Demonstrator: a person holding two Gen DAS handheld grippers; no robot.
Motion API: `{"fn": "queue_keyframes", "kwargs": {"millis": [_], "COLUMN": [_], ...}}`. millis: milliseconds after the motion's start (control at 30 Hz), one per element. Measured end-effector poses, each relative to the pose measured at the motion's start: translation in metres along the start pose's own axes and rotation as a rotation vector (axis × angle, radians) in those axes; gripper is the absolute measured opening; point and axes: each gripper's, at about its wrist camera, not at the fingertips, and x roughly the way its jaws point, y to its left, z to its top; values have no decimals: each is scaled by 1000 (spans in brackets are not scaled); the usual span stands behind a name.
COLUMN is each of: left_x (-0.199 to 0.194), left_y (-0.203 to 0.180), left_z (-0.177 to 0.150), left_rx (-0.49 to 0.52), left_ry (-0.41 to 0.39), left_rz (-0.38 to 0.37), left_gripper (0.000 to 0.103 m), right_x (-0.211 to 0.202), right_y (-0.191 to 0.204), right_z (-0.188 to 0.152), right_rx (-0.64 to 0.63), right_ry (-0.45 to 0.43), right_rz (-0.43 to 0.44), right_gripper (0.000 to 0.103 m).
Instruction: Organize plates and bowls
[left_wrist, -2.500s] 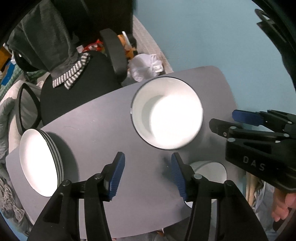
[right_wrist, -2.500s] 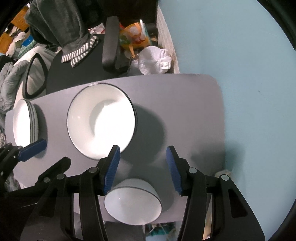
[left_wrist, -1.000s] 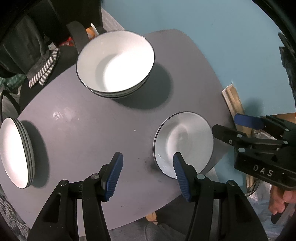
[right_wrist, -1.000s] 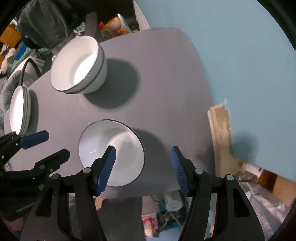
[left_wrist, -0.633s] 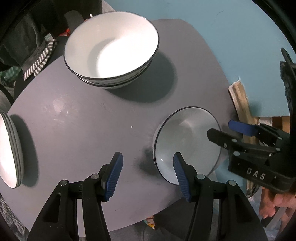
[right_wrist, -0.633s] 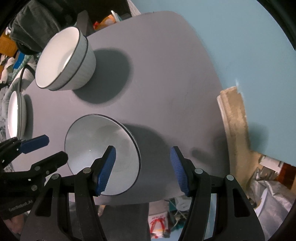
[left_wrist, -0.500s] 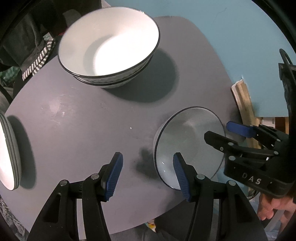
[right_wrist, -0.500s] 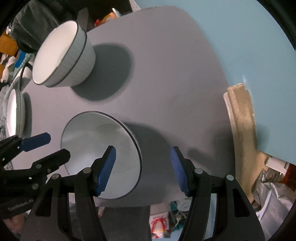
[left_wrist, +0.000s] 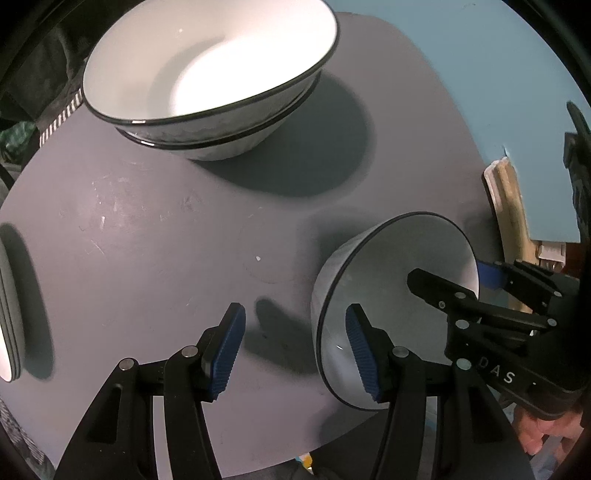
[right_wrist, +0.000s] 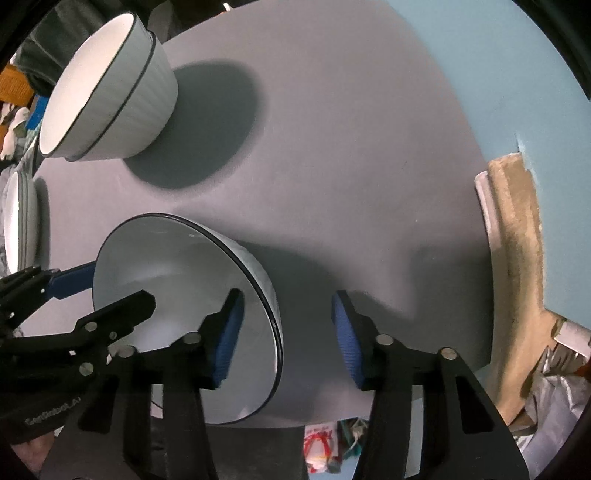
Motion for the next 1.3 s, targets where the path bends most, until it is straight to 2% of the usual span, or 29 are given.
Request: {"fn": "queue_keyframes", "kwargs": {"millis": [133, 233, 267, 333, 500, 700, 833, 1067, 1300], "left_x": [1, 2, 1, 3, 6, 7, 12, 8, -4], "left_y": [4, 6, 9, 10, 12, 18, 15, -1, 8], "left_z": [-1, -1, 0, 1, 7, 2, -5, -12, -10], "left_rx": [-20, -32, -37, -45, -67, -83, -57, -14, -14], "left_ry": [2, 7, 11, 20, 45, 71, 102, 105, 96], "left_rz": [-16, -21, -28, -35, -50, -72, -85, -53, -33], "left_gripper": [58, 56, 55, 44, 35, 19, 12, 11, 11], "right_x": [3, 3, 2, 2, -2, -3, -6, -7, -4], "right_y": [-2, -4, -4, -6, -4, -1, 12, 23, 22], "right_z": [1, 2, 2, 3, 5, 11, 24, 25, 32], "right_rx": [7, 10, 8, 6, 10, 1, 6, 13, 10], "right_ry": [12, 11, 11, 12, 22, 39, 42, 44, 55], "right_rz": [8, 19, 22, 32, 54, 43, 38, 28, 42], "right_gripper": [38, 35, 35, 27, 16, 15, 10, 9, 7]}}
